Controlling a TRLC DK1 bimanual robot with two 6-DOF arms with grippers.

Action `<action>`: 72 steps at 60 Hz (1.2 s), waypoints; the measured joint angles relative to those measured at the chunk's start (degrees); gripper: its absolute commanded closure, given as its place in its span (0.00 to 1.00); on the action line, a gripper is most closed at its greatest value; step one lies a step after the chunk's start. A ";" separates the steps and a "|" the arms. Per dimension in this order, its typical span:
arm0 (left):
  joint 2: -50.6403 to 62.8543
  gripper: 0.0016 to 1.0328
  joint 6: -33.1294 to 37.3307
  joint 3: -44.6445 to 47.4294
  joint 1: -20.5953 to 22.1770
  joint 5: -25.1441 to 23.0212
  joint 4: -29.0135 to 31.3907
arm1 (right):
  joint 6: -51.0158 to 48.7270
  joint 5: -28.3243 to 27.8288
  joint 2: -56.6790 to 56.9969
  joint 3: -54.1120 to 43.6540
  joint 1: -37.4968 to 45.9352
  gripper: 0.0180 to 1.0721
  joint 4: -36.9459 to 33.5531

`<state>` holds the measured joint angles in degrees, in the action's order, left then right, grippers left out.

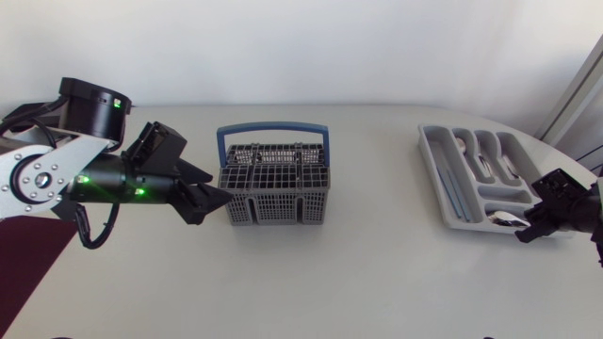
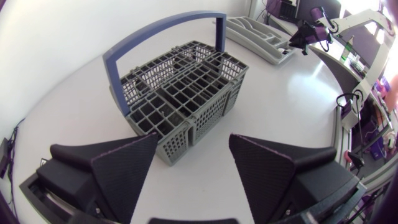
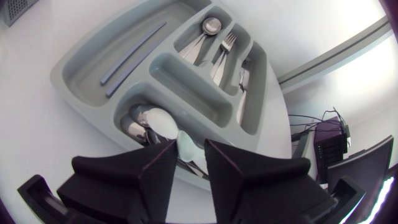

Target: Transfer all utensils from the basket to the drawer tray.

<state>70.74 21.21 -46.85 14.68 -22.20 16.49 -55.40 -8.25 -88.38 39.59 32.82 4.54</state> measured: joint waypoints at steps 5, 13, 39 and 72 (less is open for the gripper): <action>-0.20 0.22 0.48 0.04 -1.36 0.00 0.24 | -0.02 0.72 0.31 -0.70 -0.48 0.23 -0.02; -0.31 0.22 1.36 0.13 -3.34 -0.02 0.63 | 0.00 1.07 1.95 -0.83 -0.63 0.14 -0.70; -1.46 0.19 1.36 0.55 -10.51 0.00 0.81 | 7.65 -1.16 20.06 -1.09 -7.17 0.05 -13.81; -13.11 0.08 1.33 6.36 -14.21 4.68 2.45 | 32.44 1.31 34.12 -4.07 -34.75 0.05 -19.15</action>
<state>57.63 22.55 -40.49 0.47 -17.52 18.94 -22.96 -6.94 -54.26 35.53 -1.93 -14.61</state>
